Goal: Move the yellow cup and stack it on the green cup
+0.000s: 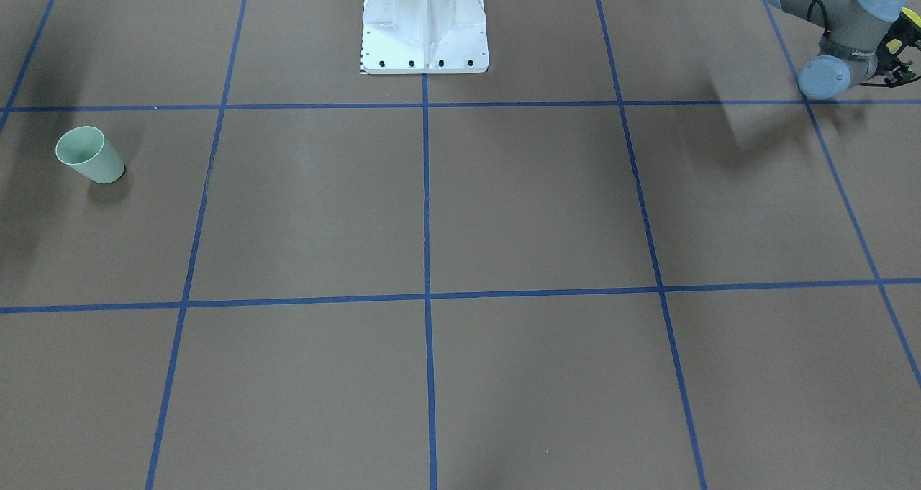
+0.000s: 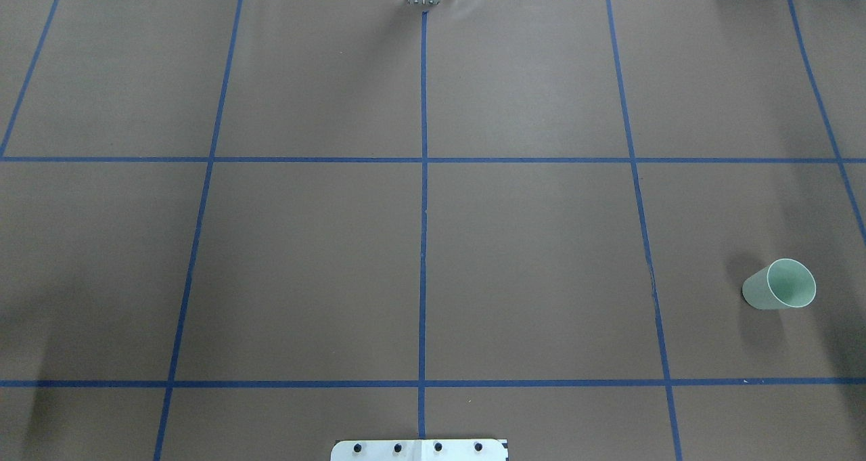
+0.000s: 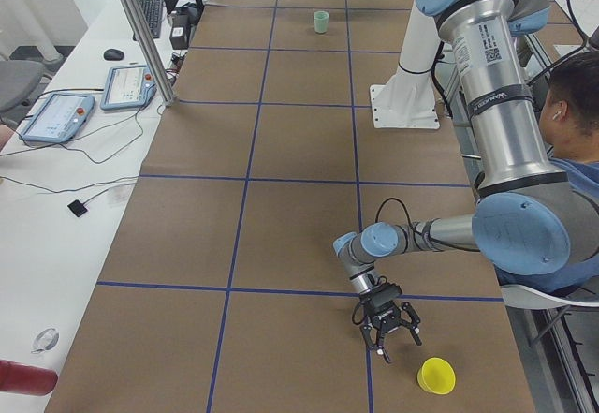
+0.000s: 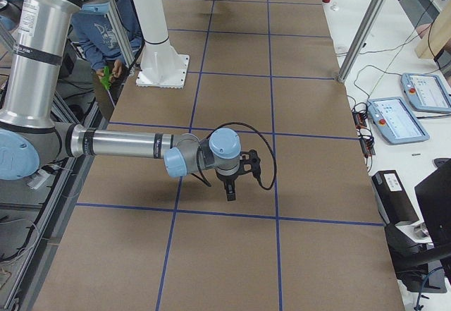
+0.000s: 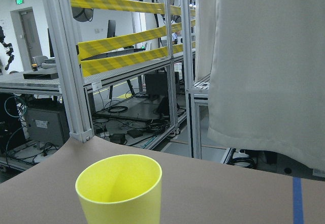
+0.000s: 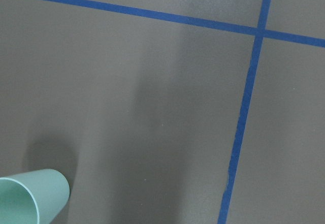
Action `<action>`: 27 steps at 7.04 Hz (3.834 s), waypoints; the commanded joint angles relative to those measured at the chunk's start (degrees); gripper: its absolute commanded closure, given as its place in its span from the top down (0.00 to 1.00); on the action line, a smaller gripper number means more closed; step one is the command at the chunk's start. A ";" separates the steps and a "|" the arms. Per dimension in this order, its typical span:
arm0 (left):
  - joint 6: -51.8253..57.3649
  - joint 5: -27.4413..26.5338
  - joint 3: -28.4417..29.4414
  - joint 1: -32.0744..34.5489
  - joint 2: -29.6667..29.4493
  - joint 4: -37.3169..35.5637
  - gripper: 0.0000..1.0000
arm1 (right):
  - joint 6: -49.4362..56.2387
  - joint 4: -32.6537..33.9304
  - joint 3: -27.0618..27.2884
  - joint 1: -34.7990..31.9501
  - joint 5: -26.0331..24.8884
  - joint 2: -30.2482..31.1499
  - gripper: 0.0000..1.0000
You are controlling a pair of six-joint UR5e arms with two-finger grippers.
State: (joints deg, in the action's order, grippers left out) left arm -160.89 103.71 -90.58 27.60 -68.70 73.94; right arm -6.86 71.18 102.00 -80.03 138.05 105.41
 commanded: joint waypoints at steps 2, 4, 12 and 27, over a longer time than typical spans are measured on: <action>-4.25 3.43 6.46 -5.54 -1.17 2.70 0.99 | 0.09 0.01 -0.22 0.05 0.11 0.67 1.00; -4.17 5.61 10.94 -6.24 -1.09 6.21 0.99 | -0.09 0.01 -0.31 0.05 0.20 0.68 1.00; -3.91 9.23 14.55 -6.86 -0.04 7.44 0.00 | -1.66 -0.08 -0.40 0.05 3.01 0.42 1.00; 66.11 -49.55 3.68 24.01 -26.36 32.75 0.00 | -7.03 -0.08 -1.72 0.14 3.01 -9.15 1.00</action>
State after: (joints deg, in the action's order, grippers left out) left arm -101.47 57.03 -84.36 53.49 -89.37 104.88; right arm -13.85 71.11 100.24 -79.89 141.03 97.83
